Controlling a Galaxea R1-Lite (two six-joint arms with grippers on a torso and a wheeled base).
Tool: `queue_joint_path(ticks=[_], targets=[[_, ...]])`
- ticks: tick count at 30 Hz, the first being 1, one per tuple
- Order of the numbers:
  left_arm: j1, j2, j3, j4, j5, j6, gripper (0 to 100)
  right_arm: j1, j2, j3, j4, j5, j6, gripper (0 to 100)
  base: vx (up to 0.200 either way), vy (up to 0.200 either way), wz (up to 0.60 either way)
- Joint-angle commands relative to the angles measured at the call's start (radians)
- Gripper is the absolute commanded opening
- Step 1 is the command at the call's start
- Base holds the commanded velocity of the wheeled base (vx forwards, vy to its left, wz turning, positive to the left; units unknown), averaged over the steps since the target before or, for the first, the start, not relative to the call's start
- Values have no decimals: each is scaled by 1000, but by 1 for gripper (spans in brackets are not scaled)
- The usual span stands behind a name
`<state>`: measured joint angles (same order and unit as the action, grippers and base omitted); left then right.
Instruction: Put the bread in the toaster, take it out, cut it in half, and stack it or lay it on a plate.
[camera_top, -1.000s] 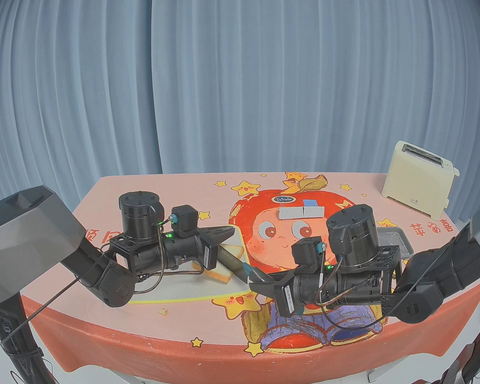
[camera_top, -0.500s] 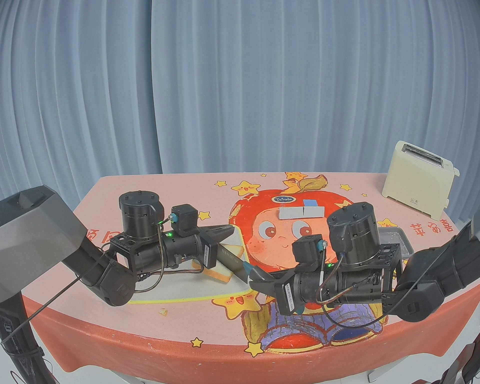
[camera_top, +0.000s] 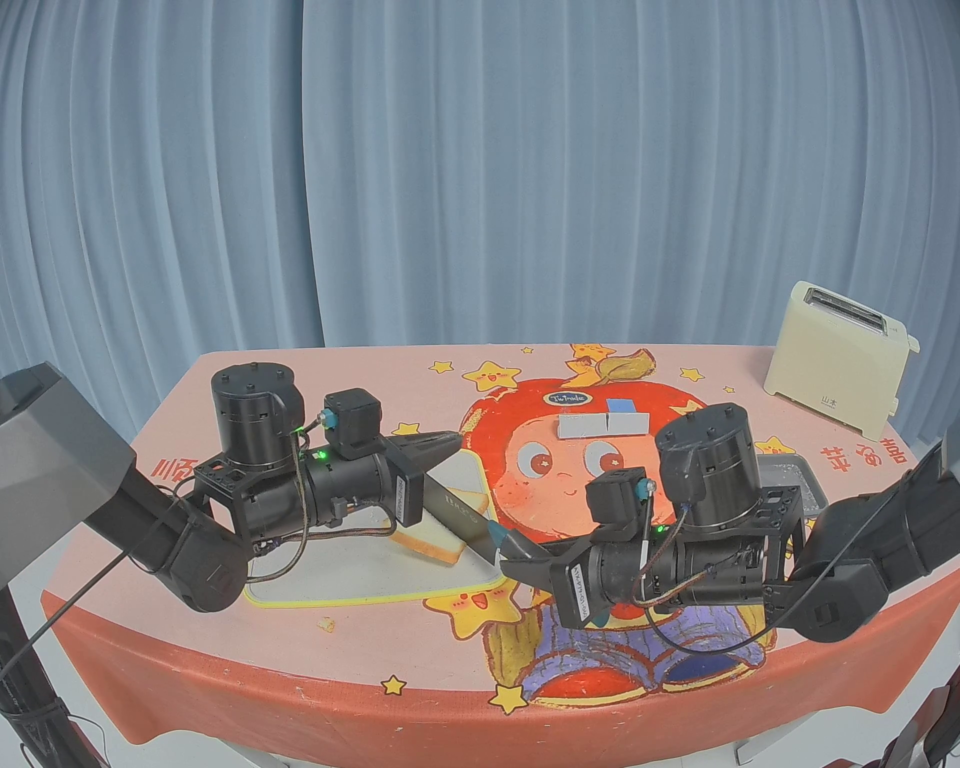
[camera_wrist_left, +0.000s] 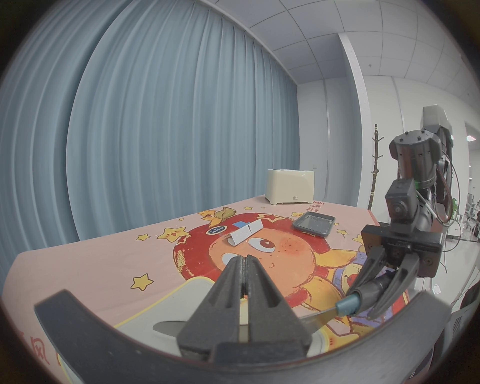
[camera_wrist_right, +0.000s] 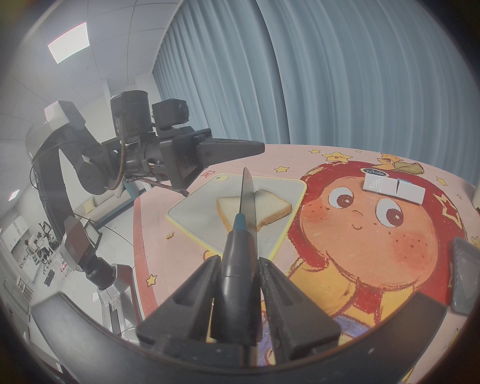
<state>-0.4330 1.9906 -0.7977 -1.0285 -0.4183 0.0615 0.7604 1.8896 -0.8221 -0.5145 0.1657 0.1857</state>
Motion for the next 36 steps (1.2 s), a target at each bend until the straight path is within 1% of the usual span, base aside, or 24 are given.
queue_joint_path(ticks=[1, 2, 3, 4, 5, 6, 17, 23, 27, 29, 36], targets=[[0, -26, 52, -41, 4, 21, 0, 2, -4, 0, -1, 0, 0, 0, 0, 0, 0], [2, -23, 61, -61, 4, 31, 0, 2, -6, 0, -1, 0, 1, 0, 0, 0, 0], [3, -12, 75, -102, 3, 50, 0, 2, -7, 0, -1, 0, 6, 0, 0, 0, 0], [5, 2, 78, -124, 1, 61, 0, 2, -7, 0, -1, 0, 9, 0, 0, 0, 0], [5, 4, 78, -128, 1, 63, 0, 2, -7, 0, -1, 0, 9, 0, 0, 0, 0], [7, 37, 78, -156, 3, 70, 0, 5, -9, 0, -1, 0, 12, 0, 0, 0, 0], [11, 89, 83, -160, 9, 69, 0, 3, -12, 0, -1, 0, 12, 0, 0, 0, 0], [28, 96, 92, -162, 10, 69, 0, 7, -10, -3, -2, 0, 12, 0, 0, 0, 0], [36, 103, 89, -162, 9, 61, 0, 7, -12, -3, -2, -2, 12, 0, 0, 0, 0], [45, 105, 89, -162, 9, 63, 0, 5, -14, -3, -1, 0, 12, 0, 0, 0, 0], [39, 102, 77, -174, 7, 61, 0, 13, 0, 11, 1, -8, 9, 0, 0, 0, 0]])
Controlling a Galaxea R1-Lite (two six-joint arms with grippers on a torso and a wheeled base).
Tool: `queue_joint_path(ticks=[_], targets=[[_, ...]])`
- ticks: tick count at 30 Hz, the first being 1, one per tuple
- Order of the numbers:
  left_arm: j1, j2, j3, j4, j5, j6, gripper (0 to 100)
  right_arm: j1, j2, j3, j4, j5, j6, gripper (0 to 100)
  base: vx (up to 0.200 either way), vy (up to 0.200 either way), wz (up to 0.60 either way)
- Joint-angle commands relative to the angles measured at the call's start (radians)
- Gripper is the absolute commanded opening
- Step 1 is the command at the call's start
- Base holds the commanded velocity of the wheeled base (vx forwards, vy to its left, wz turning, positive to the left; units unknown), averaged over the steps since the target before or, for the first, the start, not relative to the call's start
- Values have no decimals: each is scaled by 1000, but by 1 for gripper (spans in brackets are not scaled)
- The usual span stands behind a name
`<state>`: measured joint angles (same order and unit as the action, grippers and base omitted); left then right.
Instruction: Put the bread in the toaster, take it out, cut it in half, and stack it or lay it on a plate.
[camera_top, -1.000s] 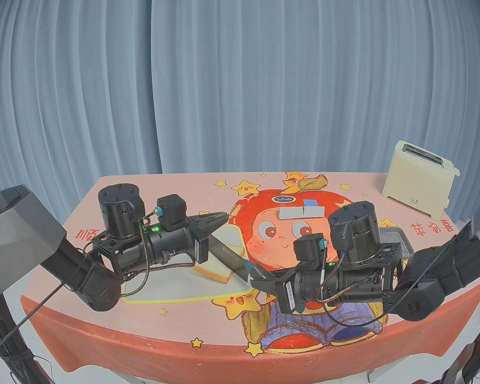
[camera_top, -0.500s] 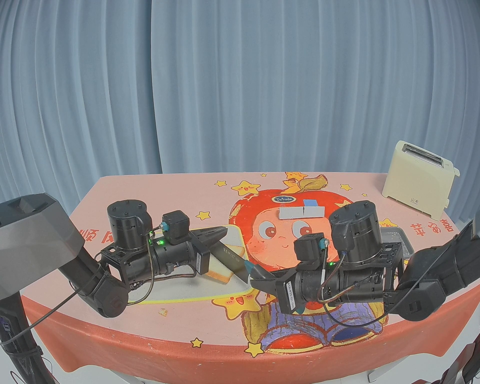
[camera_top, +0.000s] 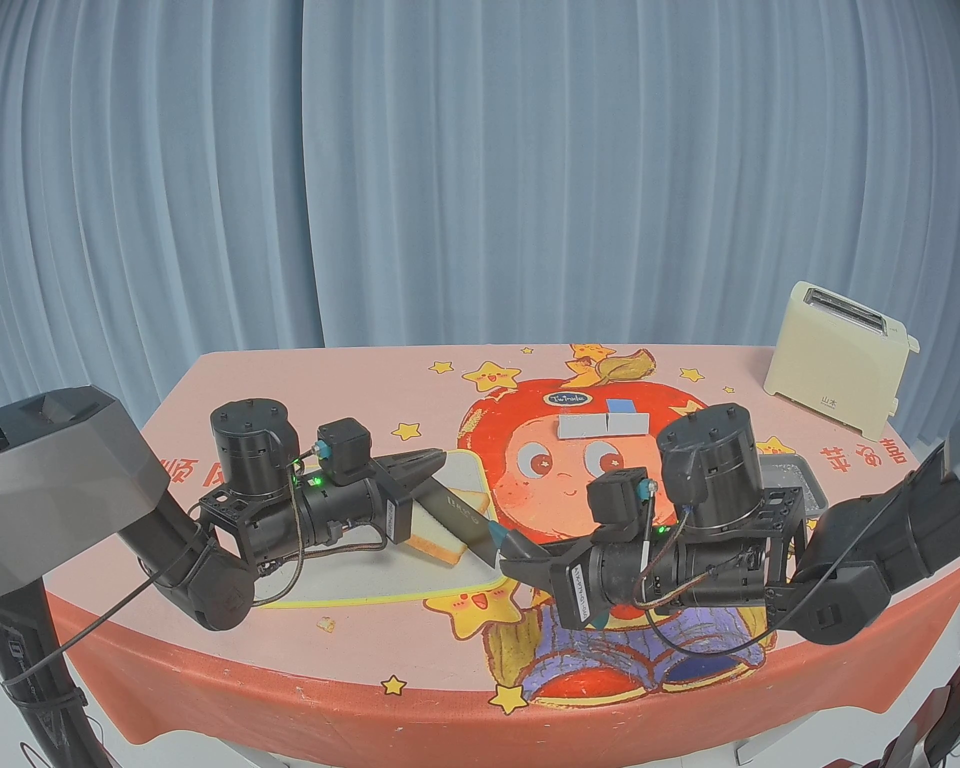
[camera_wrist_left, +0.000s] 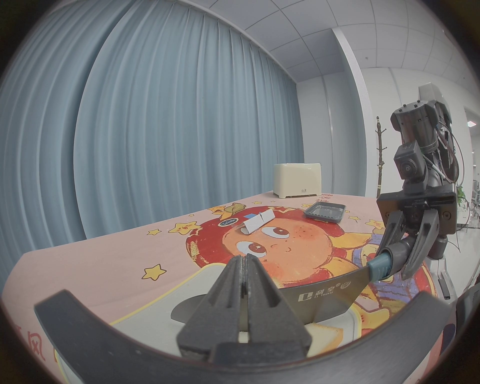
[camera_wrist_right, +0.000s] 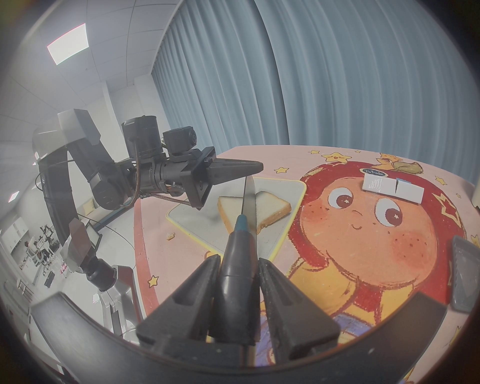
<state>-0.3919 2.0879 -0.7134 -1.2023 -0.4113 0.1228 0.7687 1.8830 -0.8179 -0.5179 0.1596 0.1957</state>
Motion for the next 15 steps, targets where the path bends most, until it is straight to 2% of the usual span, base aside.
queue_joint_path(ticks=[1, 15], targets=[[-4, 3, -9, 0, 0, 0, 0, 4, 7, 8, 4, -3, -1, 0, 0, 0, 0], [4, 4, 2, 6, 3, -3, 0, 0, -2, -9, 1, -11, -1, 0, 0, 0, 0]])
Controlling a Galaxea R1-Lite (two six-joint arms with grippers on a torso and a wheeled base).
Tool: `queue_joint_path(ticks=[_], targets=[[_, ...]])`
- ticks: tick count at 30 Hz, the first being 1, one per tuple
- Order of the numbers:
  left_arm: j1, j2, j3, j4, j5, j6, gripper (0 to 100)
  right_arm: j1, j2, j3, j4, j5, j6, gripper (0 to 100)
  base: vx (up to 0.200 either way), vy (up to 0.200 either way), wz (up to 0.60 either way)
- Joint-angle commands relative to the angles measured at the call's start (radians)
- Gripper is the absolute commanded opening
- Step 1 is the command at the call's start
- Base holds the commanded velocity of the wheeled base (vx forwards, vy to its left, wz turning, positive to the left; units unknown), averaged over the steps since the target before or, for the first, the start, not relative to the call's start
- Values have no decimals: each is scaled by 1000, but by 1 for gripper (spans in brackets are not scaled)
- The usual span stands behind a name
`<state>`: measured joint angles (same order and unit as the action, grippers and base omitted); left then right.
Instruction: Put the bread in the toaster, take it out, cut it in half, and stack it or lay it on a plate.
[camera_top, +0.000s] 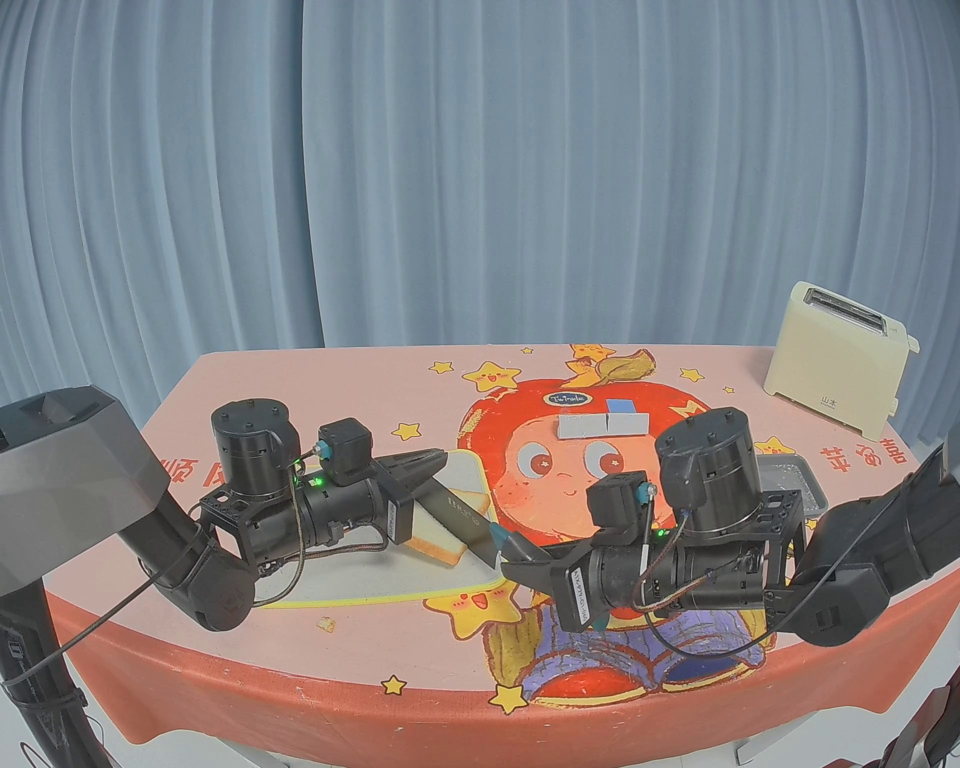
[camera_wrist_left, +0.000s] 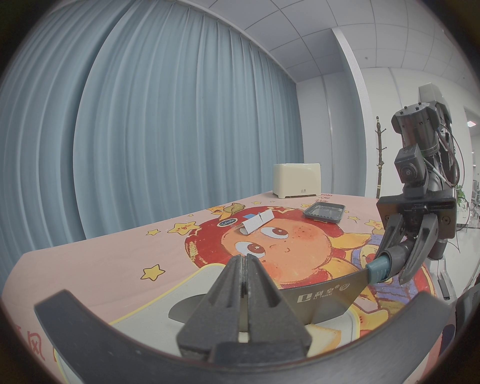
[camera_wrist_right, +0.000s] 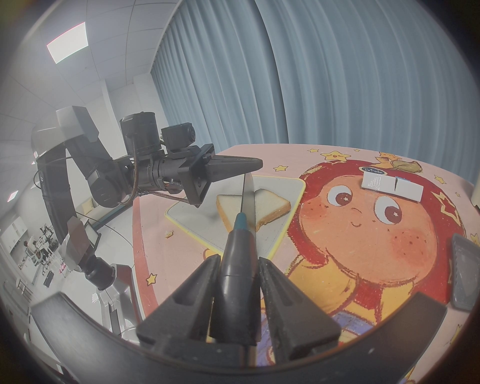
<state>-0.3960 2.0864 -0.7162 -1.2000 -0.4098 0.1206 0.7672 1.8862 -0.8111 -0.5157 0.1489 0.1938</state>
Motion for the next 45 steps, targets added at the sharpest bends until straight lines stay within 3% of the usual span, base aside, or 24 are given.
queue_joint_path(ticks=[1, 8, 26, 45], targets=[[8, 8, 3, 5, 2, -1, 0, 3, -7, -26, -1, -2, 1, 0, 0, 0, 0], [8, 9, -12, 7, 2, -38, 0, 10, -6, -65, 0, -23, 4, 0, 0, 0, 0], [-4, -51, -3, 8, 2, -38, 0, 15, 44, -19, 2, -31, -4, 0, 0, 0, 0], [-15, -60, -97, 8, 0, -42, 0, 15, 30, -20, 0, -31, -4, 0, 0, 0, 0]])
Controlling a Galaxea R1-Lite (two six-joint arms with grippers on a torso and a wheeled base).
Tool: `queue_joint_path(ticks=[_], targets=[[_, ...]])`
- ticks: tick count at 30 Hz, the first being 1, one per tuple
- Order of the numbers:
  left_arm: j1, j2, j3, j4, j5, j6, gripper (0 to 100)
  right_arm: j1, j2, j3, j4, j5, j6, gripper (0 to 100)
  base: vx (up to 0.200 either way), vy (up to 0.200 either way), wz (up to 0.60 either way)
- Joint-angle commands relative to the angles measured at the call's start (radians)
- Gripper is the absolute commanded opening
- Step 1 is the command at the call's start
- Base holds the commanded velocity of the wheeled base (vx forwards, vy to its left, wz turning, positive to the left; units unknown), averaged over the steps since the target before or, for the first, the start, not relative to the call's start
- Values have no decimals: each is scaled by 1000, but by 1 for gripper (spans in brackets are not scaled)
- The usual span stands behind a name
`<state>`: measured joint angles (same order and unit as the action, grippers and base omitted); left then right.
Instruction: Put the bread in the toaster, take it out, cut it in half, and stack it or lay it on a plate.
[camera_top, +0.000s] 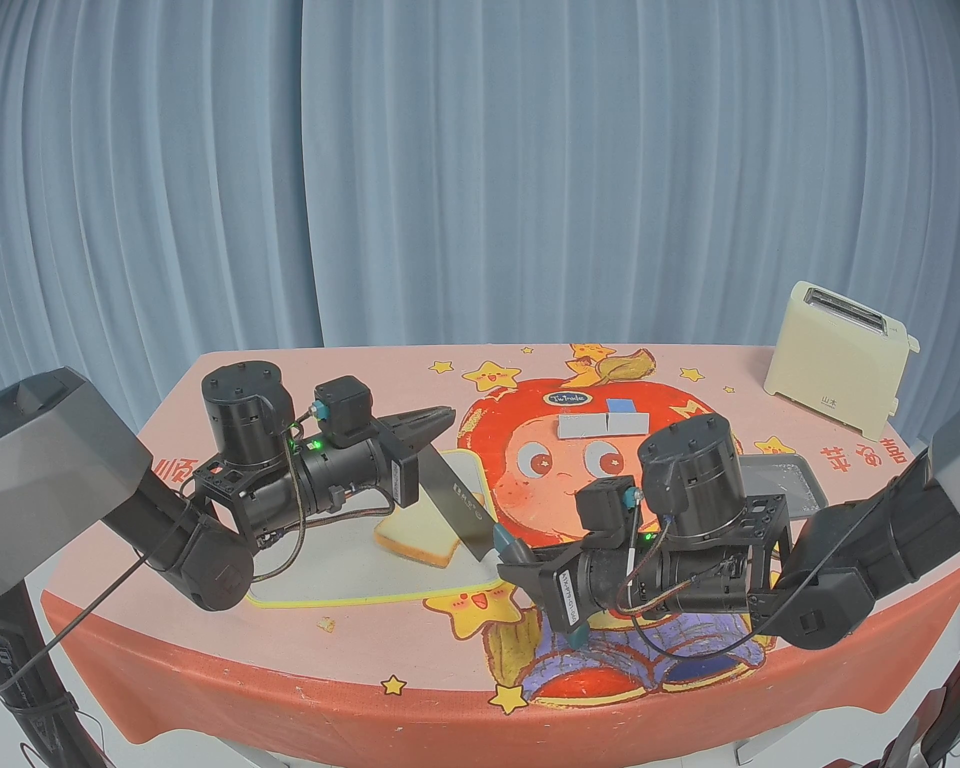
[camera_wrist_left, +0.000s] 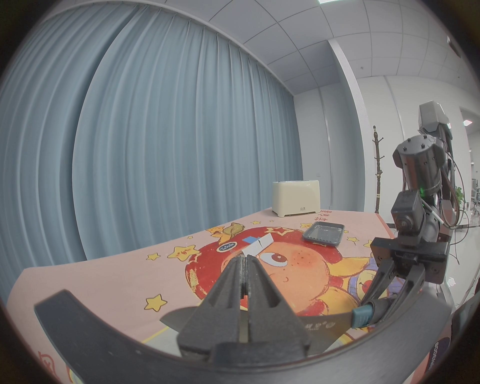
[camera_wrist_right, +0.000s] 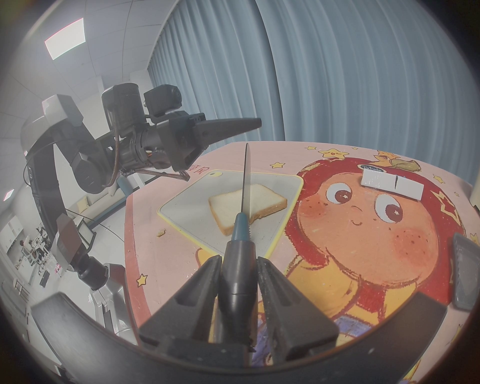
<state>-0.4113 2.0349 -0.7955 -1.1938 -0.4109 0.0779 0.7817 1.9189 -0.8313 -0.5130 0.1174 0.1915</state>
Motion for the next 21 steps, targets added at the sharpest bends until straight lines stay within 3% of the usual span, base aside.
queue_joint_path(ticks=[1, 12, 21], targets=[[0, -9, -19, 2, 1, 0, 0, 1, -5, 0, -2, 1, -1, 0, 0, 0, 0], [0, -62, -27, 17, 0, -1, 0, -7, -46, 4, -58, 1, -7, 0, 0, 0, 0], [5, -124, -39, 82, 0, -1, 0, -41, -57, -58, -39, 1, -56, 0, 0, 0, 0]])
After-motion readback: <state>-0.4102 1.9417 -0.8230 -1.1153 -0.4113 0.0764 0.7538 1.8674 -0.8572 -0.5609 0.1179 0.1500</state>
